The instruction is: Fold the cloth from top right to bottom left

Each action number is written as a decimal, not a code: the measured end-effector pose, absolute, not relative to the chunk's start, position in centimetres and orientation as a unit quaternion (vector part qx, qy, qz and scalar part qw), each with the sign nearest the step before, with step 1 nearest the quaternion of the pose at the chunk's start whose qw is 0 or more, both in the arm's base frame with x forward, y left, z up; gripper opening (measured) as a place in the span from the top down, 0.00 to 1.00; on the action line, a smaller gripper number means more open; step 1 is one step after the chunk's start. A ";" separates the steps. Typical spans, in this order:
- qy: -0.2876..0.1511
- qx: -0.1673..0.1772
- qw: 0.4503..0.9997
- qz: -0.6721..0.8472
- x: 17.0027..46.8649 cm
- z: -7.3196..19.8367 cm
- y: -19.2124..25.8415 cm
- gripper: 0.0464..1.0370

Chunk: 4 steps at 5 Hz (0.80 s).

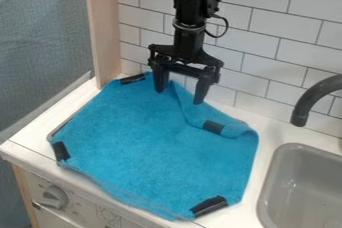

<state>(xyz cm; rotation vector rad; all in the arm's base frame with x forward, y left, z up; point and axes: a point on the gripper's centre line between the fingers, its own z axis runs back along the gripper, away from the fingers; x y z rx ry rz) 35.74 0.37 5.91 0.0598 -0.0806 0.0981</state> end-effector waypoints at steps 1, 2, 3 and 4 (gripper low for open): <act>-0.022 0.028 0.998 0.042 35.3 4.8 0.2 0.04; 0.000 -0.001 0.999 -0.048 35.5 3.8 -0.7 0.04; 0.008 -0.010 0.992 -0.123 36.2 3.6 -0.9 0.04; -0.003 0.001 0.974 -0.228 37.2 3.9 -0.7 0.04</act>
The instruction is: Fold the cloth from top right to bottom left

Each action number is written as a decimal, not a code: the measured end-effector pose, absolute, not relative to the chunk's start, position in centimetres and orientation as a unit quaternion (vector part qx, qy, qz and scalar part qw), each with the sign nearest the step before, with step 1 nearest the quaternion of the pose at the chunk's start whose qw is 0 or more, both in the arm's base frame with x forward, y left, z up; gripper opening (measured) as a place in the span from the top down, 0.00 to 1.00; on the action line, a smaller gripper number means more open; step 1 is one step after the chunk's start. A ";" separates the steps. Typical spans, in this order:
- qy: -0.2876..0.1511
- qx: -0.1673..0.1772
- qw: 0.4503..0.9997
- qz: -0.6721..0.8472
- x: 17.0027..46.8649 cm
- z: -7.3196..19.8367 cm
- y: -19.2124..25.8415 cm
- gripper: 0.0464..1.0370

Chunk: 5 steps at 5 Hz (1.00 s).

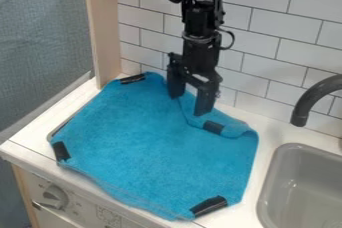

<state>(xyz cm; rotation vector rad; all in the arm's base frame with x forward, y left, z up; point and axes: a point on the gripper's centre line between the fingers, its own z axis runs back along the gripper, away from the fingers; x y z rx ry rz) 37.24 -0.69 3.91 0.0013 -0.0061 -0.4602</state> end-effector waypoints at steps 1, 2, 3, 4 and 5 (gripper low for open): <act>0.004 -0.001 0.940 -0.340 38.3 3.3 -0.7 0.04; -0.008 0.005 0.896 -0.443 38.7 3.2 -0.8 0.04; -0.035 -0.012 0.839 -0.543 39.2 3.2 -1.7 0.04; -0.013 -0.033 0.827 -0.561 38.9 1.5 -1.9 0.04; -0.008 -0.048 0.821 -0.568 39.6 0.5 -2.3 0.04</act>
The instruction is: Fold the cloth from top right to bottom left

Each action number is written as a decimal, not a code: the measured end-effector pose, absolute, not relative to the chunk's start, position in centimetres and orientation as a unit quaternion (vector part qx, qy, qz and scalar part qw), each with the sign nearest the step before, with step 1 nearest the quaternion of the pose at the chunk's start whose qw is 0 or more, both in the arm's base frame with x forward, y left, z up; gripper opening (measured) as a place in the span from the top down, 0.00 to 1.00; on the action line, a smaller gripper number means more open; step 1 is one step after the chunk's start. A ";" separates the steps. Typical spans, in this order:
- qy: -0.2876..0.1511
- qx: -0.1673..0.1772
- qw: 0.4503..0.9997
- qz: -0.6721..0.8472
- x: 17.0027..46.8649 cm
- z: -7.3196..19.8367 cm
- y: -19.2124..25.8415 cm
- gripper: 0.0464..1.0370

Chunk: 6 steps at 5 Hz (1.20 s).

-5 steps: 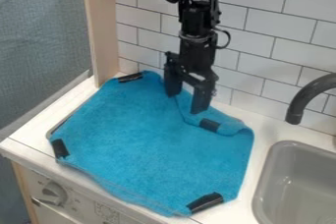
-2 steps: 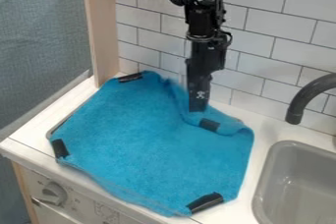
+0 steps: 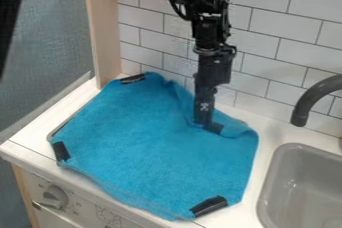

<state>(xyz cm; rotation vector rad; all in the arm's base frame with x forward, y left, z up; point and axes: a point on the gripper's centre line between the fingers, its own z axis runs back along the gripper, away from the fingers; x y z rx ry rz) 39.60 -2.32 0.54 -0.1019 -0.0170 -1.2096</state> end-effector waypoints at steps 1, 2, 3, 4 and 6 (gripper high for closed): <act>0.001 -0.054 0.818 -0.573 40.0 -0.5 -2.3 0.04; 0.006 -0.061 0.816 -0.575 40.5 -1.1 -2.4 0.04; 0.012 -0.069 0.812 -0.579 41.0 -1.9 -2.7 0.04; 0.016 -0.072 0.810 -0.581 41.2 -2.1 -2.8 0.04; 0.018 -0.071 0.814 -0.576 41.5 -2.3 -2.9 0.38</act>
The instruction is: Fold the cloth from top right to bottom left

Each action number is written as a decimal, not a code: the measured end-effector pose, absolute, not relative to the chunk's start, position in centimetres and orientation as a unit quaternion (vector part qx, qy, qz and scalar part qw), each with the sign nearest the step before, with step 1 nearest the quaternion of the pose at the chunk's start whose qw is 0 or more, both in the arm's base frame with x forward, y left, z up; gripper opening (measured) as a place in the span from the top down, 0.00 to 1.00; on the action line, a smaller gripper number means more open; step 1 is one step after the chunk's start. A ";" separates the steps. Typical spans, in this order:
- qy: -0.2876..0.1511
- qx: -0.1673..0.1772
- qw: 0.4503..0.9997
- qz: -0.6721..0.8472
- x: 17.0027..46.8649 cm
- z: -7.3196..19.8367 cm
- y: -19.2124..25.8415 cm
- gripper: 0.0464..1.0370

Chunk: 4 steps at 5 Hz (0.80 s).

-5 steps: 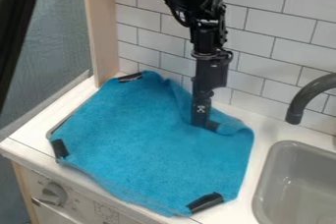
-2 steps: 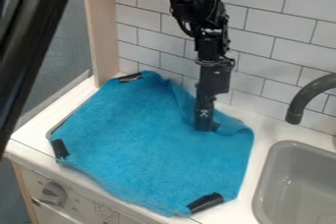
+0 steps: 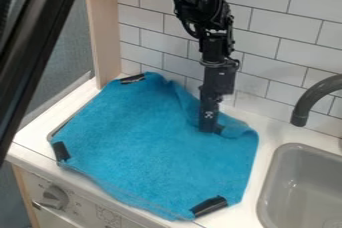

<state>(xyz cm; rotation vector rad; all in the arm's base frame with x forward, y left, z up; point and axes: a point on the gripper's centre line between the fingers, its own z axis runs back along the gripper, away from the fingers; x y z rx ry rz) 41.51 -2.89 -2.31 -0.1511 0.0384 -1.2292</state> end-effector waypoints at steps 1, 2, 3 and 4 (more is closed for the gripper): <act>0.018 -0.070 0.814 -0.576 41.5 -2.3 -2.9 0.66; 0.018 -0.069 0.816 -0.574 41.6 -2.3 -2.8 0.84; 0.018 -0.069 0.816 -0.574 41.6 -2.3 -2.8 0.95; 0.017 -0.070 0.817 -0.572 41.6 -2.3 -2.8 0.99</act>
